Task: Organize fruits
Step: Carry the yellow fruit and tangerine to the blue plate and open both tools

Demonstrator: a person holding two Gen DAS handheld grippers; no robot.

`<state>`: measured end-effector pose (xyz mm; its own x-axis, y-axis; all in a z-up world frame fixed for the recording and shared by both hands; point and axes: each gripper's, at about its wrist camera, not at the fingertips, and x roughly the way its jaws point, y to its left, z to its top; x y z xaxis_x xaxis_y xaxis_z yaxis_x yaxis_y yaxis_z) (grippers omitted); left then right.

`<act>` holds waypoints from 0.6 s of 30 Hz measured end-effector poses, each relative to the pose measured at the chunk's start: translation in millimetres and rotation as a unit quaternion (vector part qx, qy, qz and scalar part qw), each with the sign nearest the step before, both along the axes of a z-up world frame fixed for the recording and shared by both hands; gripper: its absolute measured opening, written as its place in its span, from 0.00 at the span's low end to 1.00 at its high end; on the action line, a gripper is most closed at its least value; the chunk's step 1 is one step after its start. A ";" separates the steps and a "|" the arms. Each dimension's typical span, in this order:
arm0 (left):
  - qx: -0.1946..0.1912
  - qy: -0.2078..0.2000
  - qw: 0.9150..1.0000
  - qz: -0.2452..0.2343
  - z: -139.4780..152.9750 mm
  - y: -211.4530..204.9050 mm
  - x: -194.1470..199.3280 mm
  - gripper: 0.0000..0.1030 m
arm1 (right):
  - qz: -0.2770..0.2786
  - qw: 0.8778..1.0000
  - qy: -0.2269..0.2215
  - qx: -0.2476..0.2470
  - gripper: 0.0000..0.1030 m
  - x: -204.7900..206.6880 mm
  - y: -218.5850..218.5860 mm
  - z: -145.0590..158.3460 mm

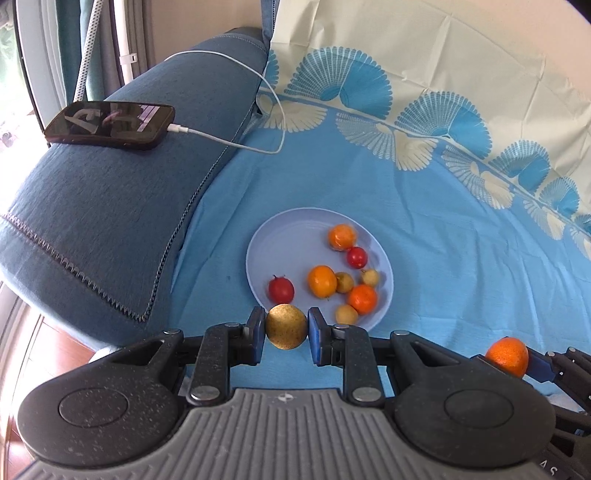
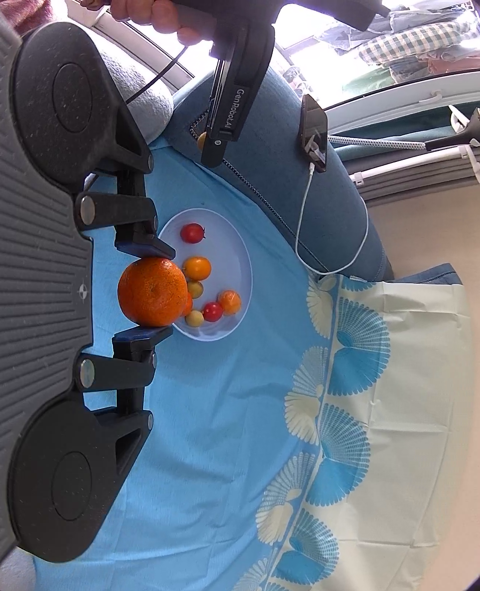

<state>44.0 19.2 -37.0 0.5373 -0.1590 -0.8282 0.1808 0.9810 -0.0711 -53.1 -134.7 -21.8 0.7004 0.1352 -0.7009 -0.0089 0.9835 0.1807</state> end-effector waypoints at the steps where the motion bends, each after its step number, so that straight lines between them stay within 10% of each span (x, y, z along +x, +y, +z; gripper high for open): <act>1: 0.005 0.002 1.000 0.000 -3.5 -2.8 7.4 0.26 | 0.002 1.000 0.002 0.001 0.38 6.1 0.3 -3.0; 18: 0.065 0.048 0.997 0.005 -77.5 -40.9 134.1 0.26 | 0.039 0.998 0.042 0.003 0.38 139.4 -1.7 -80.9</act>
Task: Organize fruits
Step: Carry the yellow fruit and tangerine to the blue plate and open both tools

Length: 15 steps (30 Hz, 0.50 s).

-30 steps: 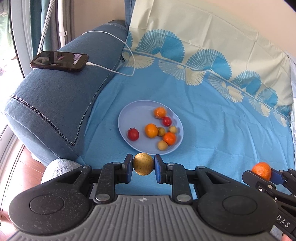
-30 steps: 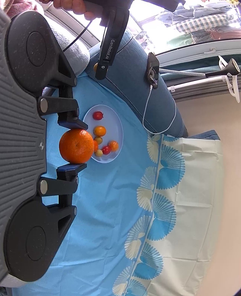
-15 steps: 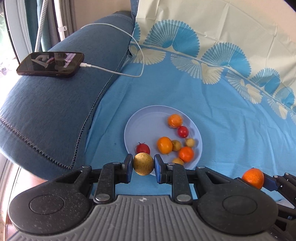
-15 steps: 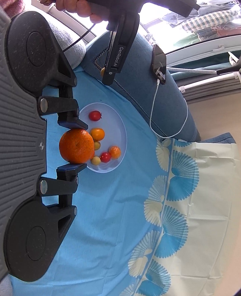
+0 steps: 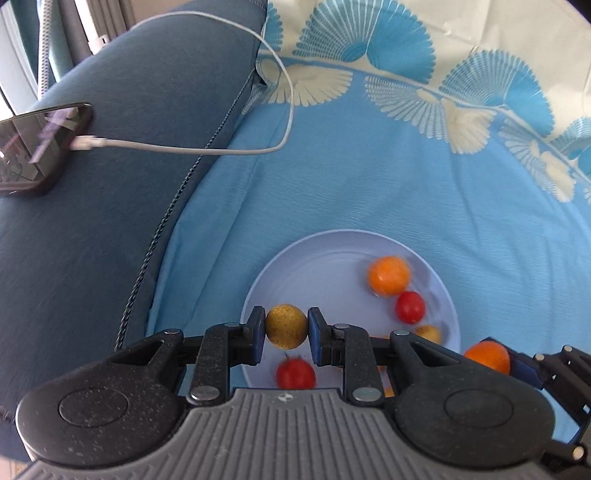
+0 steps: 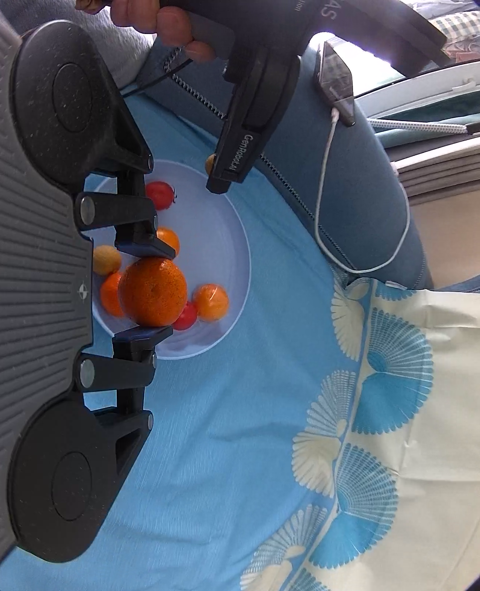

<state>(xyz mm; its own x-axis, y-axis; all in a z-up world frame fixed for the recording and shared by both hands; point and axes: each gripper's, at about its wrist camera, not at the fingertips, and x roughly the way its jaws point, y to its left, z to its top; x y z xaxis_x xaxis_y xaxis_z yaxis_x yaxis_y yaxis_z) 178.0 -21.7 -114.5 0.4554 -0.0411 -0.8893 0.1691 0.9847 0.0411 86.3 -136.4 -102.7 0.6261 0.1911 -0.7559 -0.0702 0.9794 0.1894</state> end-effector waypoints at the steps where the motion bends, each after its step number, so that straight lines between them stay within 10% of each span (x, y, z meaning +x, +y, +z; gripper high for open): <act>1: 0.003 0.003 1.000 0.000 -4.9 -1.6 5.7 0.26 | 0.004 1.000 0.005 0.000 0.38 5.5 0.8 -5.6; 9: 0.026 0.017 1.000 0.007 -27.3 -4.6 31.1 0.30 | 0.034 0.999 0.009 -0.019 0.39 30.7 11.3 -33.5; 11: 0.023 0.014 1.000 0.013 -24.6 -2.0 32.6 0.78 | 0.048 0.999 -0.004 -0.025 0.44 33.5 14.4 -35.7; 13: 0.020 -0.003 1.000 0.024 -15.2 2.1 28.1 0.99 | 0.061 0.998 -0.017 -0.031 0.66 33.0 16.4 -35.1; 15: 0.024 -0.010 0.999 0.022 -6.0 4.1 22.1 1.00 | 0.060 0.997 -0.025 -0.036 0.80 28.7 17.0 -30.7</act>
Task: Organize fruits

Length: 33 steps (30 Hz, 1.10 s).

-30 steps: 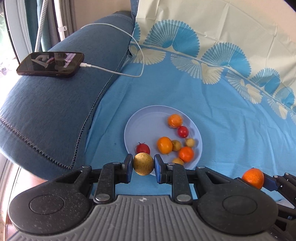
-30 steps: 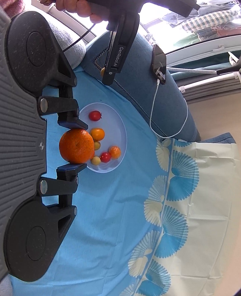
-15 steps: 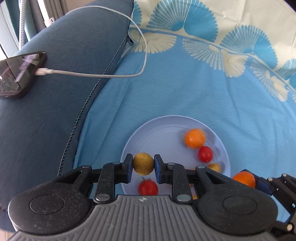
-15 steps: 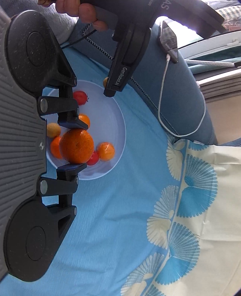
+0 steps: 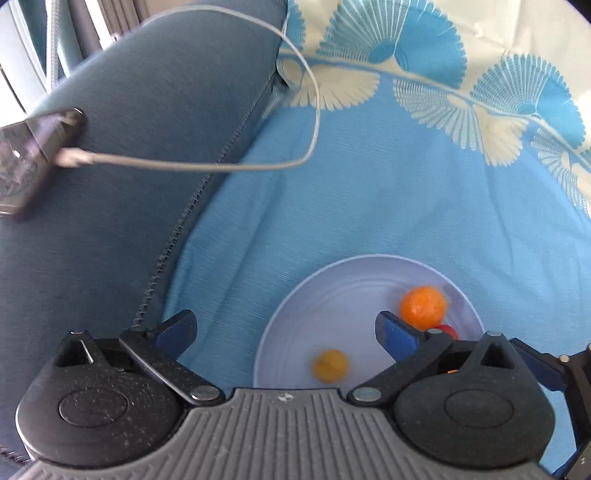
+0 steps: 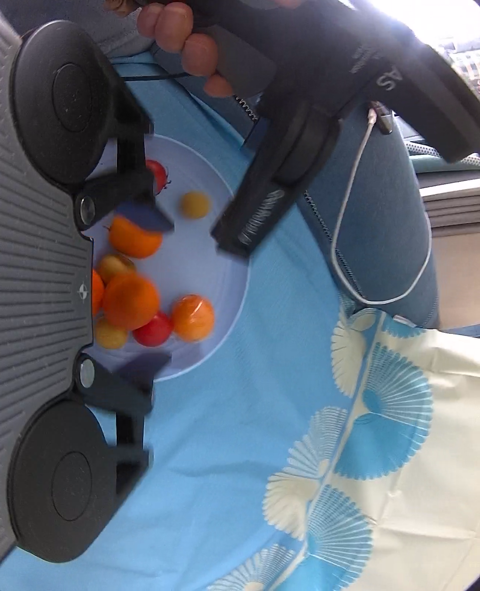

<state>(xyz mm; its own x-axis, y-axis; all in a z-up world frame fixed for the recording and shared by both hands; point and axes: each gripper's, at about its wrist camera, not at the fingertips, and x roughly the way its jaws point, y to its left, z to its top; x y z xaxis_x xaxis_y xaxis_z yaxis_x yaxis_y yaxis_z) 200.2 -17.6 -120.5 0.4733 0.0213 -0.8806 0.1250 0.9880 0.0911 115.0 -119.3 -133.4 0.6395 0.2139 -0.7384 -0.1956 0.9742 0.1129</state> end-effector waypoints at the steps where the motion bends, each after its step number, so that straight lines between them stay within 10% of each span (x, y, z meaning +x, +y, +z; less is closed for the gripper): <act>1: 0.005 0.005 1.000 -0.003 2.9 0.4 -3.2 1.00 | -0.003 1.000 -0.002 -0.001 0.82 -2.7 0.9 3.5; 13: 0.003 -0.011 1.000 -0.028 55.3 7.6 -100.5 1.00 | -0.078 0.996 0.018 -0.029 0.98 -84.4 1.4 61.6; 33: -0.011 -0.072 0.996 -0.044 92.0 19.1 -219.1 1.00 | -0.156 0.982 -0.082 -0.064 0.99 -198.5 13.9 115.5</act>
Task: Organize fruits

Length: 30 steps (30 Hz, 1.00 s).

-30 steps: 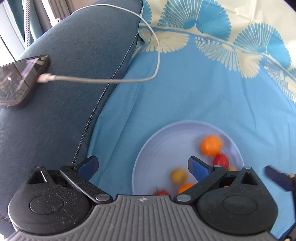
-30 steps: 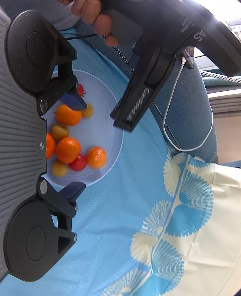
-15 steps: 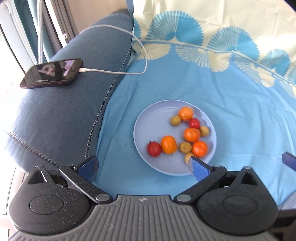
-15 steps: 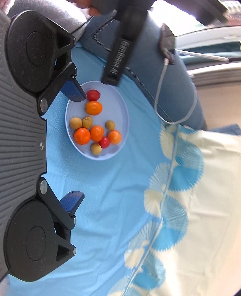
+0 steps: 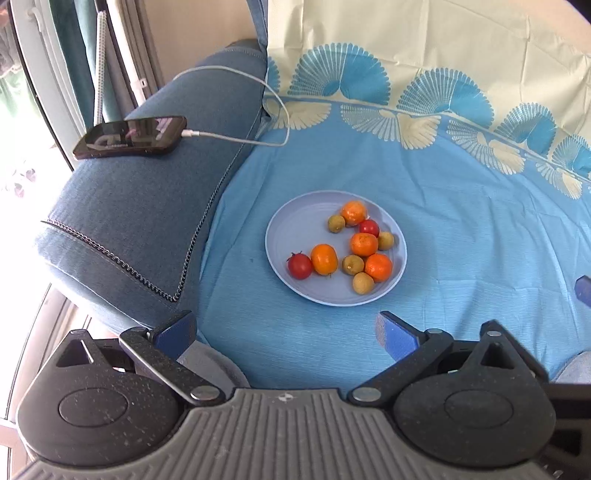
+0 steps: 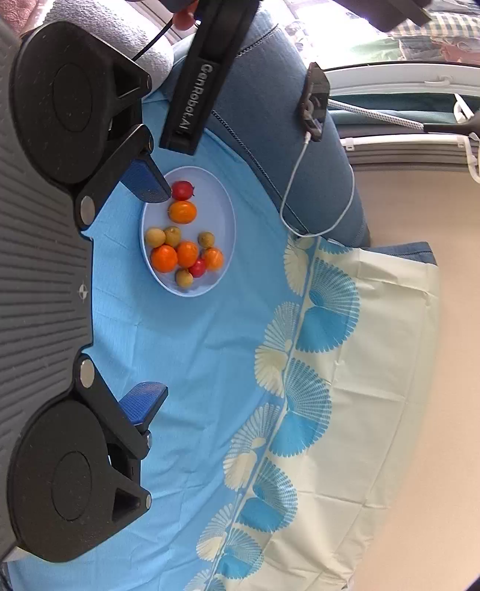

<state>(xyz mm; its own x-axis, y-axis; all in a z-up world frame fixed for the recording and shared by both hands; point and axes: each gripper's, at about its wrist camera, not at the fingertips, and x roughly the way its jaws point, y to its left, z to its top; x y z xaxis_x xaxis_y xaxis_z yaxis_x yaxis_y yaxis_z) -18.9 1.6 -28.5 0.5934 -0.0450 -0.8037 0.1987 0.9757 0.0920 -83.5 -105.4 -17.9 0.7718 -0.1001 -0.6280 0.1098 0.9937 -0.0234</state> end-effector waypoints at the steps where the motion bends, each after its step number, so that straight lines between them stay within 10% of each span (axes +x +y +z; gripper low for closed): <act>1: -0.002 -0.002 1.000 -0.001 1.0 0.4 -1.3 1.00 | -0.003 1.000 -0.004 -0.002 0.99 -1.4 -0.3 1.8; 30: 0.010 0.004 1.000 -0.001 0.6 -9.2 -1.8 1.00 | -0.012 1.000 -0.012 -0.005 0.99 -9.2 -4.0 5.1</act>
